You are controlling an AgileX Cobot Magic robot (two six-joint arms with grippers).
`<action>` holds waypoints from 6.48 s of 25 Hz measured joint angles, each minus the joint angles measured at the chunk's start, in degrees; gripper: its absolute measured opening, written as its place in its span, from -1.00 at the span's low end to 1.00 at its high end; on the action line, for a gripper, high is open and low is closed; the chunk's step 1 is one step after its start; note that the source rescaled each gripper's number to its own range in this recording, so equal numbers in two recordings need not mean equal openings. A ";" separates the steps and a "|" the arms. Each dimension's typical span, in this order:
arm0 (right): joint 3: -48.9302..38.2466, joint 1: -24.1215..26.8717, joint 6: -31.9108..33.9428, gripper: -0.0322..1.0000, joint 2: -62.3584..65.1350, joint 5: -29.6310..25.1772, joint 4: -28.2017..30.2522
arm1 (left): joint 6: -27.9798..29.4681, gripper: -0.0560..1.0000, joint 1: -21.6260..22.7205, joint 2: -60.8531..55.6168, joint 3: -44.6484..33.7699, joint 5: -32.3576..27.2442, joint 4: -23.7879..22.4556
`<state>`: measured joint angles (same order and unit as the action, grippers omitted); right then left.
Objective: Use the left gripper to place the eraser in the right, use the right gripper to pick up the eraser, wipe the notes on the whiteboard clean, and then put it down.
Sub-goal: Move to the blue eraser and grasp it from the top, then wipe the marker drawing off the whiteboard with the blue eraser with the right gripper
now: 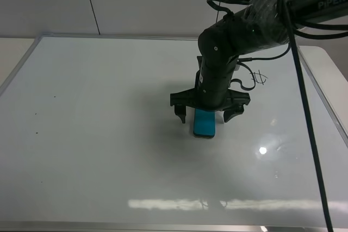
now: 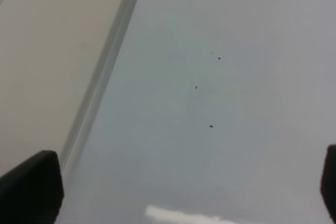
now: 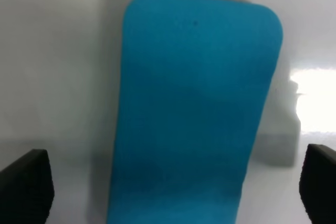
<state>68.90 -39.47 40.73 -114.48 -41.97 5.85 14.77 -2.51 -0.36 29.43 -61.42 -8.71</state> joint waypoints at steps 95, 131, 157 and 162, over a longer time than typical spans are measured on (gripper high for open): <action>26.69 22.58 -4.44 -0.93 -14.49 -1.82 0.63 | 0.00 1.00 0.00 0.00 0.00 0.00 0.00; 16.89 31.73 -4.66 -0.93 -9.75 -5.35 12.79 | 0.00 1.00 0.00 0.00 0.00 0.00 0.00; 16.72 23.55 -8.14 -0.94 -9.65 1.04 3.97 | 0.00 1.00 0.00 0.00 0.00 0.00 0.00; 16.72 23.48 -7.37 -0.94 -9.65 1.04 5.22 | 0.00 1.00 0.00 0.00 0.00 0.00 0.00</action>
<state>85.62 -15.99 33.35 -124.13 -40.93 11.08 14.77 -2.51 -0.36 29.43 -61.42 -8.71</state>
